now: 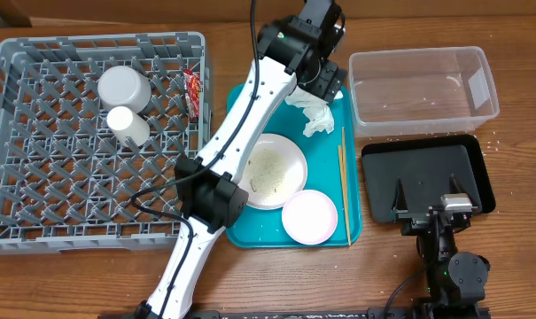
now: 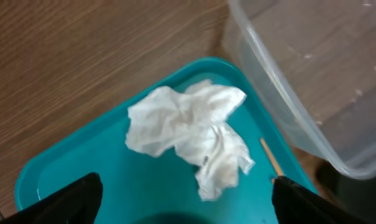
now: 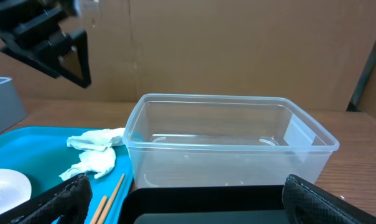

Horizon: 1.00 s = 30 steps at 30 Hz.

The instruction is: Sort waste into correct bins and load items into the dishwasher

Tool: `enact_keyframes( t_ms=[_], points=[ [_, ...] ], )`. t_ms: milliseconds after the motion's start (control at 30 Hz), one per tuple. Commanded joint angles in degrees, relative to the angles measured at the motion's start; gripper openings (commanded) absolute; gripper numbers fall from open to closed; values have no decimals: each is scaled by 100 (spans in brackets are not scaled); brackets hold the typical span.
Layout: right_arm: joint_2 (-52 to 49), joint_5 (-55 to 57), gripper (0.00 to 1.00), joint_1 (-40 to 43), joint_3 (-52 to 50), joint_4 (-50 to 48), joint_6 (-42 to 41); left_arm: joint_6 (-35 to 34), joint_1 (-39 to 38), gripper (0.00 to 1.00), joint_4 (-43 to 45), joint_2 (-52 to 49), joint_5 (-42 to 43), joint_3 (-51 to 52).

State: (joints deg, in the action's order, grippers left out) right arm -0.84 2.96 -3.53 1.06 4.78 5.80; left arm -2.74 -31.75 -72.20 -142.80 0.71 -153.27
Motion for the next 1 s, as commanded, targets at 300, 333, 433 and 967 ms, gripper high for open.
enact_keyframes(
  t_ms=[300, 333, 433, 967],
  points=[
    [68, -9, 100, -37, -61, -20, 2, 557, 74, 87, 2306, 42, -284, 1545],
    [68, -9, 100, -37, -61, -20, 2, 560, 74, 86, 2341, 42, -286, 1633],
    [68, -9, 100, -37, -61, -20, 2, 608, 76, 85, 2413, 39, -284, 1908],
    [68, -9, 100, -37, -61, -20, 2, -177, 138, 88, 2181, 236, -433, 1963]
  ],
)
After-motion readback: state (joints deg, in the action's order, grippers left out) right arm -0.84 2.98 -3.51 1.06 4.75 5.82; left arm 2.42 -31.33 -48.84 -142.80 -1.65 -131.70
